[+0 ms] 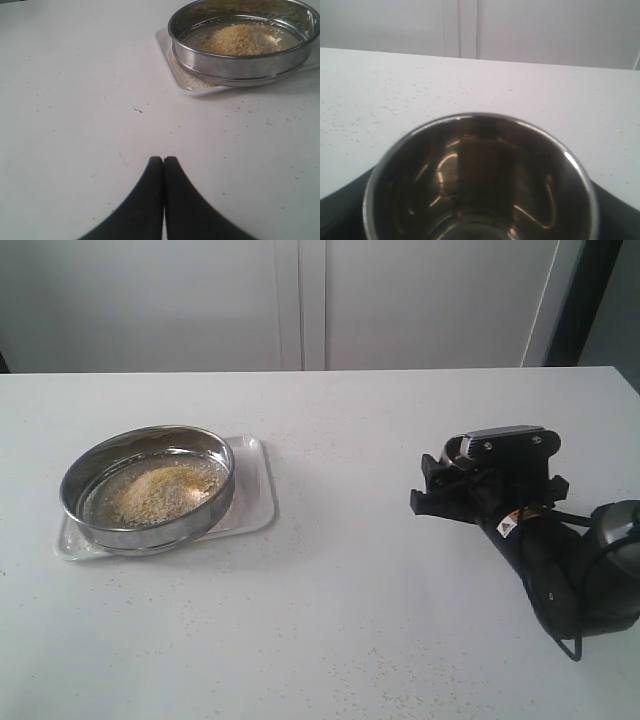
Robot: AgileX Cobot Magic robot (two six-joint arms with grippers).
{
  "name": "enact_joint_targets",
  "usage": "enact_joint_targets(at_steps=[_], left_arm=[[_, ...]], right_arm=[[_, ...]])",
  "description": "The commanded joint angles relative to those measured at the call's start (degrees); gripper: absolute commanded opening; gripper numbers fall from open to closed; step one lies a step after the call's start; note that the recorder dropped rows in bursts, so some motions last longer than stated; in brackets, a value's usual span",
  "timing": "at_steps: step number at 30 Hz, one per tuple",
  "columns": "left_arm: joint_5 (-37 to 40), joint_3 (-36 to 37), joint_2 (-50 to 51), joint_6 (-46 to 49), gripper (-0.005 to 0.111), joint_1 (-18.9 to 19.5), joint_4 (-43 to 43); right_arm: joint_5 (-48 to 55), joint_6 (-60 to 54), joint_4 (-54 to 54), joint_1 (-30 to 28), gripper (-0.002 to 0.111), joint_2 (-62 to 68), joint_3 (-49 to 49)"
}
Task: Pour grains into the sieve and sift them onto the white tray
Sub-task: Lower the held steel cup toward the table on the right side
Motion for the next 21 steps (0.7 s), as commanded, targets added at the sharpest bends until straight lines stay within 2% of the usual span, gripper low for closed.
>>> enact_joint_targets(at_steps=[1, 6, 21], left_arm=[[-0.06, 0.26, -0.2, -0.02, 0.0, 0.09, -0.4], [-0.06, 0.26, -0.2, -0.02, 0.0, 0.09, -0.4], [-0.06, 0.26, -0.2, -0.02, 0.0, 0.09, -0.4]], right_arm=[[-2.41, -0.52, 0.41, -2.15, 0.0, 1.19, 0.21], [-2.5, -0.52, 0.3, -3.95, 0.0, 3.42, 0.21], [0.76, -0.52, -0.29, -4.21, 0.0, 4.93, -4.11]])
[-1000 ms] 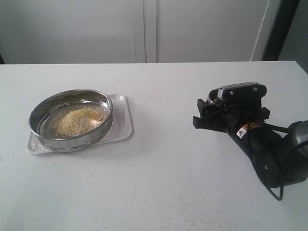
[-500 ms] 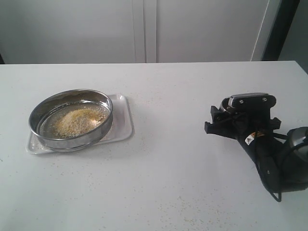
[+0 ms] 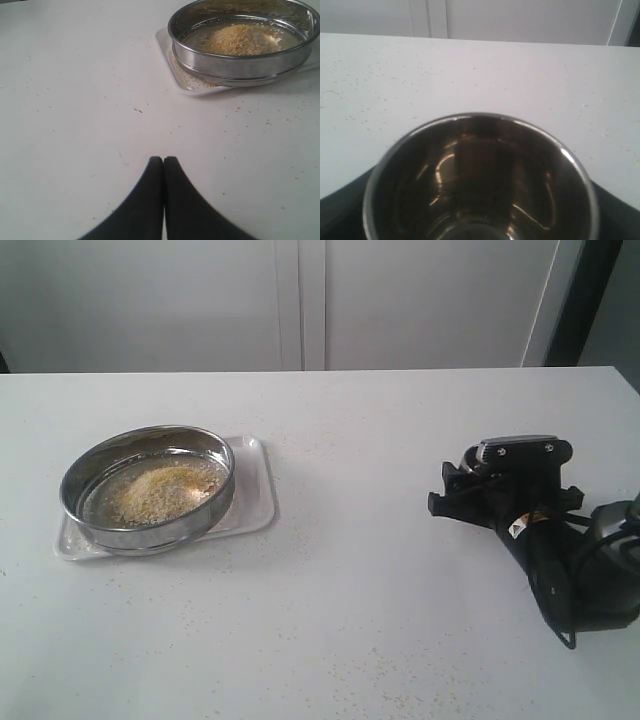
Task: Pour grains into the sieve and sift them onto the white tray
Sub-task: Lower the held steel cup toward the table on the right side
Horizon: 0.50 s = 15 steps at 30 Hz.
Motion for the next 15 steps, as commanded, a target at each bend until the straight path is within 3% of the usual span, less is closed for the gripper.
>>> enact_joint_targets(at_steps=[1, 15], left_arm=[[-0.06, 0.26, -0.2, -0.02, 0.0, 0.09, -0.4], [-0.06, 0.26, -0.2, -0.02, 0.0, 0.09, -0.4]], right_arm=[[2.17, -0.42, -0.56, -0.36, 0.0, 0.04, -2.08], [6.31, -3.23, -0.56, -0.36, 0.0, 0.76, -3.69]])
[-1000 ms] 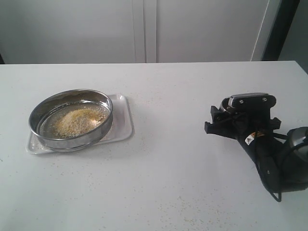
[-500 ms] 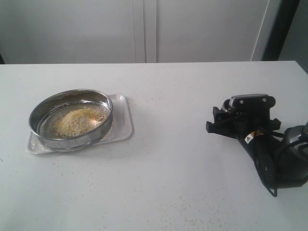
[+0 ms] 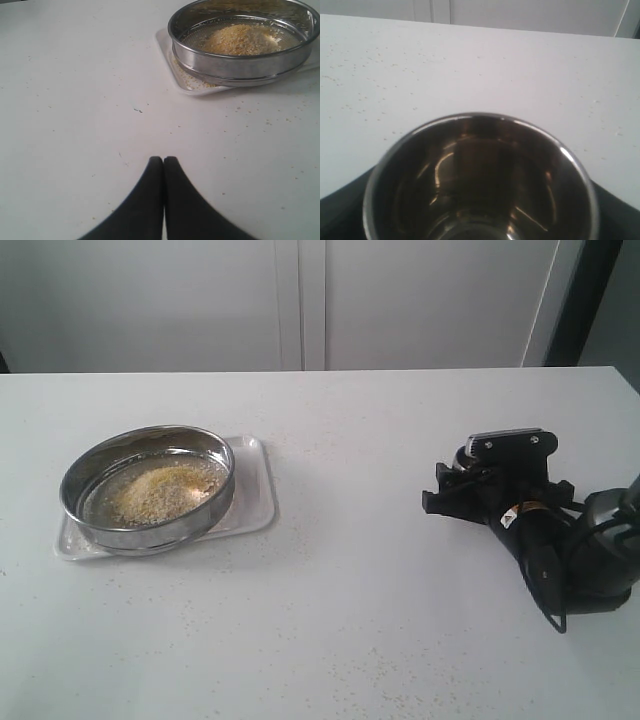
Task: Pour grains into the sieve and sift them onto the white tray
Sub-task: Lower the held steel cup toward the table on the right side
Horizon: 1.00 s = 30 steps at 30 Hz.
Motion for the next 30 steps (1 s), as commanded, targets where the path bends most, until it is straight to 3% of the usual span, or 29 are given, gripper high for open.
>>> enact_joint_targets(at_steps=[1, 25, 27, 30], left_arm=[[-0.06, 0.26, -0.2, -0.02, 0.0, 0.09, -0.4], [-0.06, 0.26, -0.2, -0.02, 0.0, 0.09, -0.4], [-0.06, 0.26, -0.2, -0.02, 0.0, 0.09, -0.4], [-0.06, 0.26, -0.2, -0.02, 0.0, 0.09, -0.4]], right_arm=[[-0.25, -1.06, -0.34, -0.36, 0.0, 0.97, -0.3], [-0.48, -1.06, -2.34, -0.12, 0.0, 2.88, -0.93], [-0.48, -1.06, -2.34, -0.12, 0.004, 2.88, -0.93], [-0.48, -1.06, -2.34, -0.12, 0.025, 2.88, -0.93]])
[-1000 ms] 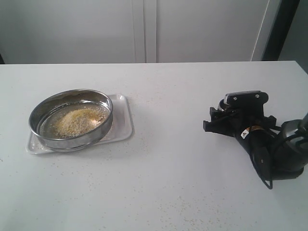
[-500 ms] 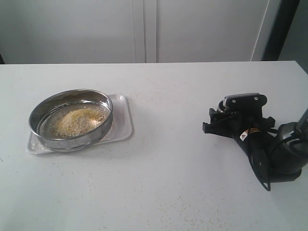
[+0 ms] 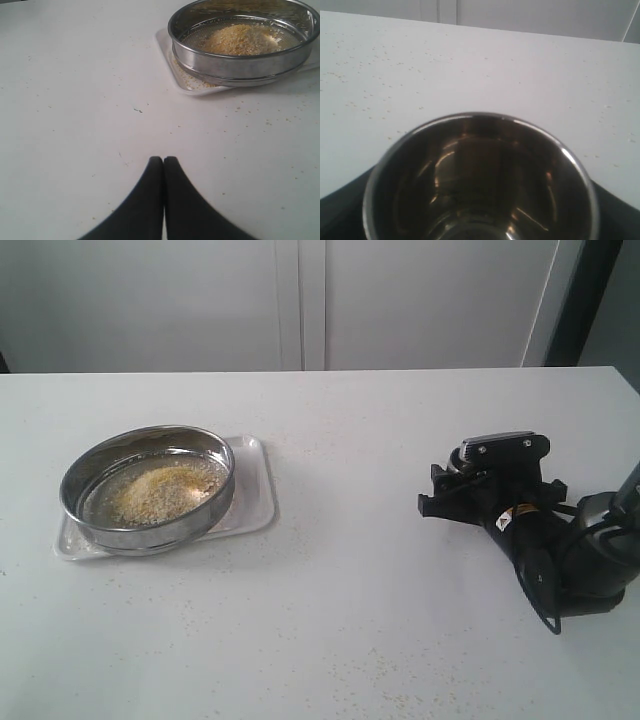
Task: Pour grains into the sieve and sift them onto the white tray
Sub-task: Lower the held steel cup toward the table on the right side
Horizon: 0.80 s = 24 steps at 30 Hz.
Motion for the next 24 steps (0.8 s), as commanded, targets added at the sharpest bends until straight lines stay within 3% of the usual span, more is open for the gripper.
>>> enact_joint_targets(at_steps=[1, 4, 6, 19, 24], left_arm=[[-0.06, 0.26, -0.2, -0.02, 0.0, 0.09, -0.4], [-0.06, 0.26, -0.2, -0.02, 0.0, 0.09, -0.4], [-0.06, 0.26, -0.2, -0.02, 0.0, 0.09, -0.4], [-0.06, 0.26, -0.2, -0.02, 0.0, 0.09, -0.4], [-0.06, 0.26, -0.2, -0.02, 0.0, 0.09, -0.4]], right_arm=[[1.62, -0.56, -0.67, -0.12, 0.035, 0.54, 0.1], [1.62, -0.44, -0.86, -0.12, 0.072, 0.54, 0.1], [1.62, -0.44, -0.63, -0.12, 0.087, 0.54, 0.1], [1.74, -0.44, -0.41, -0.12, 0.092, 0.54, 0.1], [1.63, -0.03, -0.02, -0.12, 0.1, 0.54, 0.1]])
